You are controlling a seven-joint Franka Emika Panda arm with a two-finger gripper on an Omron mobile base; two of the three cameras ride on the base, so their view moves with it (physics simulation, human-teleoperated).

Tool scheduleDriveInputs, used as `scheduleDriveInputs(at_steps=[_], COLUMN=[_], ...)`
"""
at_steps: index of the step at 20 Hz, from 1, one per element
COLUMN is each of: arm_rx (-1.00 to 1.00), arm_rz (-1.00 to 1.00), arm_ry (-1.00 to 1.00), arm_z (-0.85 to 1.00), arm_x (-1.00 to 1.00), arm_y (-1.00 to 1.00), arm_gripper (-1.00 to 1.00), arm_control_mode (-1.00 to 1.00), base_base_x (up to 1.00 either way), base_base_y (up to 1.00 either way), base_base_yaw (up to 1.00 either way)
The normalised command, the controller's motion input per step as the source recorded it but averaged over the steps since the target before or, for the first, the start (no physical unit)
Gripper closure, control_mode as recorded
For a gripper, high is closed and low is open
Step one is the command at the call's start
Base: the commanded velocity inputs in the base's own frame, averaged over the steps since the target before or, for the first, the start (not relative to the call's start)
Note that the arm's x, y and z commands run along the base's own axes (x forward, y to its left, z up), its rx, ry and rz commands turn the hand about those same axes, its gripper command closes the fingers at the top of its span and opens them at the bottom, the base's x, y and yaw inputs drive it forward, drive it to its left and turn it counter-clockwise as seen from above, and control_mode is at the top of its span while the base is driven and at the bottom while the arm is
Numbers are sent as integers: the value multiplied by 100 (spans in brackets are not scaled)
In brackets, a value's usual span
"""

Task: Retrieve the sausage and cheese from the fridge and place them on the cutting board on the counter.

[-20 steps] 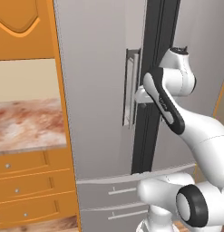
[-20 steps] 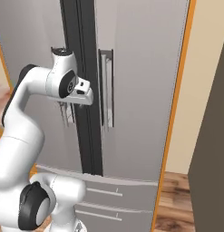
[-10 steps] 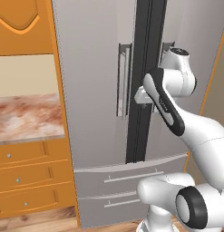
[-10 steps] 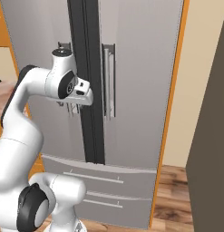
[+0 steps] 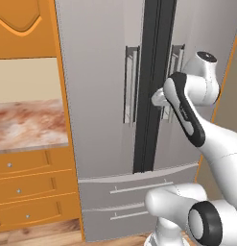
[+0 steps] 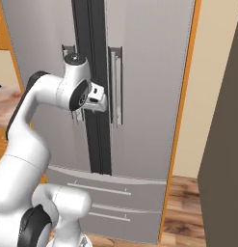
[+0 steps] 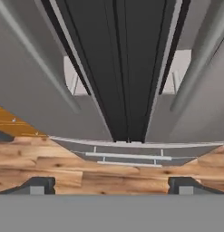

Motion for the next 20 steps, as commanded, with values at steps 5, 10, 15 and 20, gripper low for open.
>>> scheduleDriveInputs(at_steps=[5, 10, 15, 20], arm_rx=[15, 10, 8, 9], arm_rz=[-9, -1, -10, 0], arm_ry=[-22, -17, -4, -12], arm_z=[4, 0, 2, 0], arm_x=[-8, 2, 28, 36], arm_y=[-72, -37, -4, -18], arm_gripper=[-100, -100, -100, -100], arm_control_mode=[-100, -100, -100, -100], base_base_x=[0, 0, 0, 0], base_base_y=[0, 0, 0, 0], base_base_yaw=[0, 0, 0, 0])
